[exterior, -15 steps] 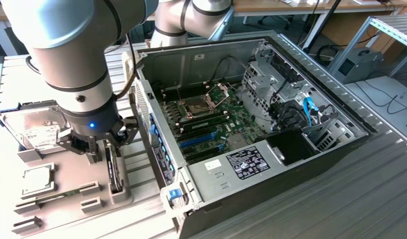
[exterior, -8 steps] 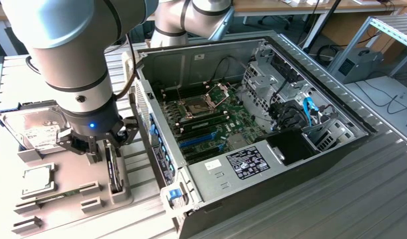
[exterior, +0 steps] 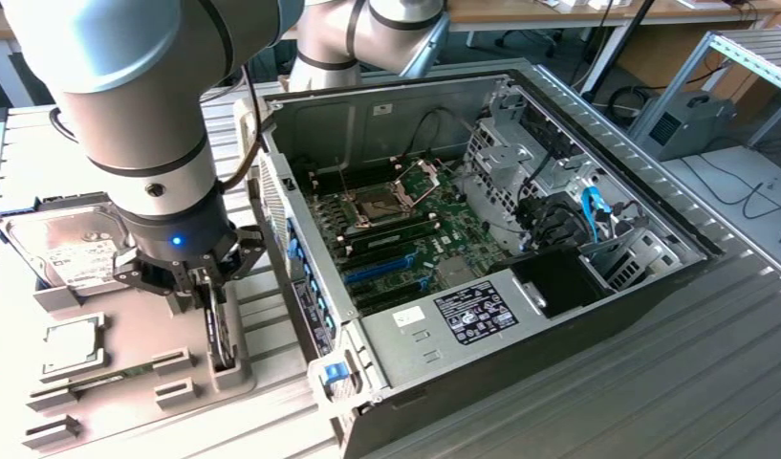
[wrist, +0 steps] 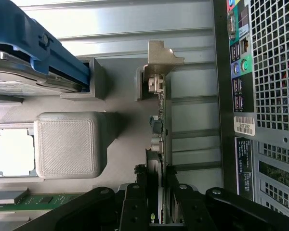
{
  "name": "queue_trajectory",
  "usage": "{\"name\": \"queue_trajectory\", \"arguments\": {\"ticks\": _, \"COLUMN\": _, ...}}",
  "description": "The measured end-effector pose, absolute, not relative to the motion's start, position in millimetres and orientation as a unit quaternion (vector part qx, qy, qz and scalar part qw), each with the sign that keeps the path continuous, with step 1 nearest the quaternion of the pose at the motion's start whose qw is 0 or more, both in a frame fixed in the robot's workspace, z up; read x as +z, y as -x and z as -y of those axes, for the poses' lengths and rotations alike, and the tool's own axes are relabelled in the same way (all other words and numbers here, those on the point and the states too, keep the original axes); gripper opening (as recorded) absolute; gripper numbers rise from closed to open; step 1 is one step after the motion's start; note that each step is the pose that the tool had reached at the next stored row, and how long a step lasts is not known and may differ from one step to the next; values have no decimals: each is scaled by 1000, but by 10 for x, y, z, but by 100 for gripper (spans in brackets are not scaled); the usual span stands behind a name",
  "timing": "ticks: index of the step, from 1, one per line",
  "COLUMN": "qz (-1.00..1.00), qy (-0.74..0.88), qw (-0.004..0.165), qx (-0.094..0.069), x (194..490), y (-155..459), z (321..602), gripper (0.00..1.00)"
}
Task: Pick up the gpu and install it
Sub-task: 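Pick up the gpu and move the gpu toward the slot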
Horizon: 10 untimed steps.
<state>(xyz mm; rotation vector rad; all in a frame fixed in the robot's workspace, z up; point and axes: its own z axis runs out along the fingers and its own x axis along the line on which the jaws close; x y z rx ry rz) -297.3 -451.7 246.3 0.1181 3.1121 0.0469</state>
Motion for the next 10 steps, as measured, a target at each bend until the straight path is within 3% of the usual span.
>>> {"name": "queue_trajectory", "arguments": {"ticks": 10, "qz": -999, "qy": -38, "qw": 13, "qx": 15, "x": 2462, "y": 2973, "z": 4518, "gripper": 26}}
